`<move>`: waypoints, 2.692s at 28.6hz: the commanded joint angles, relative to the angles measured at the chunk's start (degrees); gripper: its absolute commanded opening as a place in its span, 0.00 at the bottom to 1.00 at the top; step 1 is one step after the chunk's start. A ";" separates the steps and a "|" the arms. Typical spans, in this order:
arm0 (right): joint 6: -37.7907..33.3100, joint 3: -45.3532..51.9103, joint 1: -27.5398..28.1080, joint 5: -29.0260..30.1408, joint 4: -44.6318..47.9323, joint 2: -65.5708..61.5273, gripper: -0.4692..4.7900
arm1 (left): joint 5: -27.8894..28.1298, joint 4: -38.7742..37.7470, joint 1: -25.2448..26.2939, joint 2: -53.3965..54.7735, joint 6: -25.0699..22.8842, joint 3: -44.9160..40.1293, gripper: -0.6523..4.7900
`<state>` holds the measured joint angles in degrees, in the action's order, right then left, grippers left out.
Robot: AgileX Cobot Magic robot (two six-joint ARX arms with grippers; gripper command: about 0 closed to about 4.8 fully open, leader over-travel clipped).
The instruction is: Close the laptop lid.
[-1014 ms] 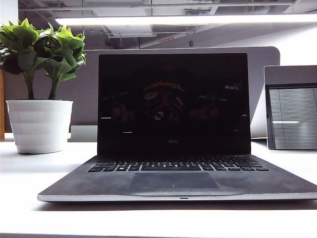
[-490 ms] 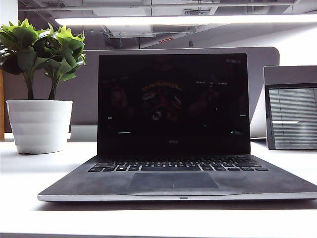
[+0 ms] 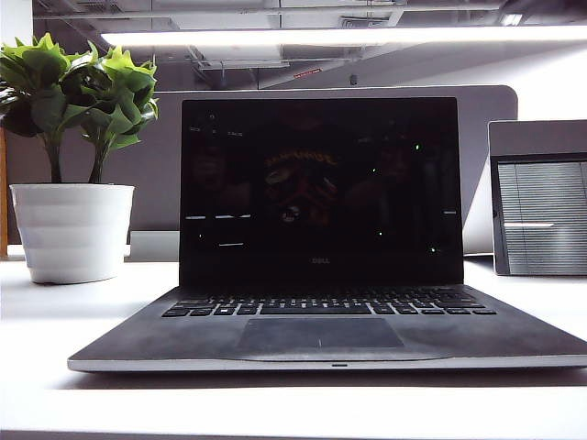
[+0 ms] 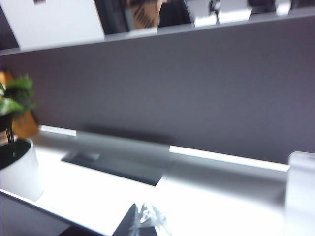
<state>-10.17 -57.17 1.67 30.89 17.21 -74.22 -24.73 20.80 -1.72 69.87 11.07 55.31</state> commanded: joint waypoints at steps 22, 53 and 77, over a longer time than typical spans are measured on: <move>3.17 -17.29 1.42 21.62 -9.27 -26.34 0.08 | -26.62 -3.45 2.49 27.28 -2.05 14.88 0.11; 3.15 -17.27 0.42 30.91 -14.58 -26.10 0.08 | -32.89 -12.94 -2.27 27.02 -3.56 14.91 0.11; 3.15 -17.27 0.24 41.51 -29.73 -25.73 0.08 | -45.24 -19.08 -1.42 27.02 1.38 14.93 0.11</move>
<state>-6.98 -74.35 2.63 68.84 -9.67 -100.40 -68.38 2.70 -2.81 97.27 12.49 70.06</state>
